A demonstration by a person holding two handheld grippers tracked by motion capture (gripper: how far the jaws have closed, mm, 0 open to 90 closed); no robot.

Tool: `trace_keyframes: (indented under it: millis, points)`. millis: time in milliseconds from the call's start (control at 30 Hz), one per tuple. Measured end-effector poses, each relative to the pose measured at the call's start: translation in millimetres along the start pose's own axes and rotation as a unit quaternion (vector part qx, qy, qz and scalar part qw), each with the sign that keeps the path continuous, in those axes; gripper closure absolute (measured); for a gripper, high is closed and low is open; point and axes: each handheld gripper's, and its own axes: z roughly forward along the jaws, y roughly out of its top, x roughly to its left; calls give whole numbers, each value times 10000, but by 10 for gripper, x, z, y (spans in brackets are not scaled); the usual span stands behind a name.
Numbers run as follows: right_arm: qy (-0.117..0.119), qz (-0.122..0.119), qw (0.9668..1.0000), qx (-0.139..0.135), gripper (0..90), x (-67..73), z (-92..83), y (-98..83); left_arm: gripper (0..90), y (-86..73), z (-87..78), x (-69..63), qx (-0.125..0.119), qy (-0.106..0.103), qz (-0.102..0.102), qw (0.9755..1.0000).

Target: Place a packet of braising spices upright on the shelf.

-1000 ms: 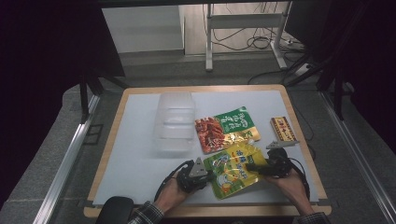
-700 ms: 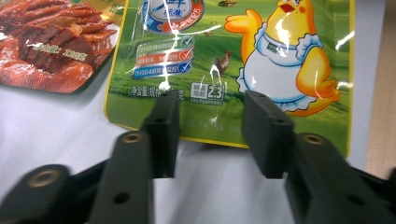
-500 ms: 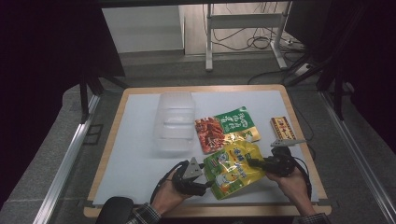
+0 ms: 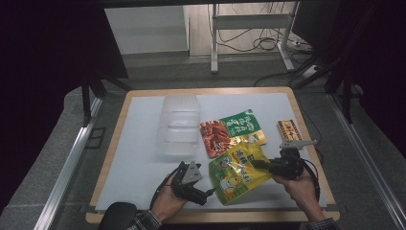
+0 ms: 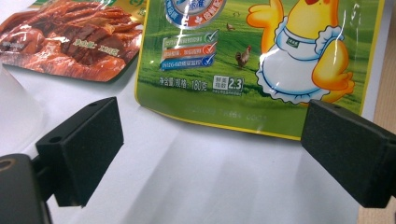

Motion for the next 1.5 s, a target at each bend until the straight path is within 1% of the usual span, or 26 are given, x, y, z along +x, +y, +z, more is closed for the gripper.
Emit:
trace_keyframes:
  millis: [100, 167, 233, 300, 400, 533, 600, 700, 800, 967, 1100, 1133, 1333, 1500]
  points:
    - [28, -26, 10000, 22, 885, 27, -13, 29, 43, -8, -26, 7, -61, 49, 28, 10000]
    - [31, -41, 10000, 6, 886, 35, -23, 52, 23, -15, -36, 15, -125, 25, -27, 9999]
    - [38, -56, 10000, 5, 886, 47, -36, 85, 22, -14, -55, 19, -212, 37, -94, 9997]
    - [37, -96, 9999, -6, 887, 57, -45, 114, 22, -9, -75, 24, -244, 58, -142, 9996]
    - [38, -125, 9999, -16, 887, 82, -68, 172, 23, -16, -90, 32, -241, 102, -122, 9996]
    - [17, -199, 9998, -33, 888, 125, -108, 259, 26, -23, -99, 41, -249, 76, -213, 9994]
    - [28, -241, 9997, -54, 888, 136, -128, 304, 26, -28, -97, 45, -198, 127, -173, 9996]
    - [15, -279, 9996, -66, 889, 151, -152, 368, 24, -35, -94, 55, -169, 178, -169, 9996]
    - [6, -314, 9995, -84, 889, 156, -167, 422, 24, -37, -99, 69, -191, 170, -211, 9995]
    - [62, -345, 9993, -128, 890, 177, -170, 492, 23, -46, -106, 82, -203, 83, -266, 9994]
    - [33, -422, 9990, -143, 890, 200, -176, 554, 18, -45, -116, 76, -200, 38, -310, 9993]
    - [16, -445, 9989, -143, 890, 204, -177, 569, 18, -46, -118, 73, -186, 16, -311, 9993]
    - [-112, -528, 9984, -195, 889, 200, -189, 651, 15, -61, -150, 57, -132, 37, -242, 9996]
    - [-79, -521, 9982, -276, 890, 174, -193, 713, 15, -71, -172, 65, -107, 40, -217, 9997]
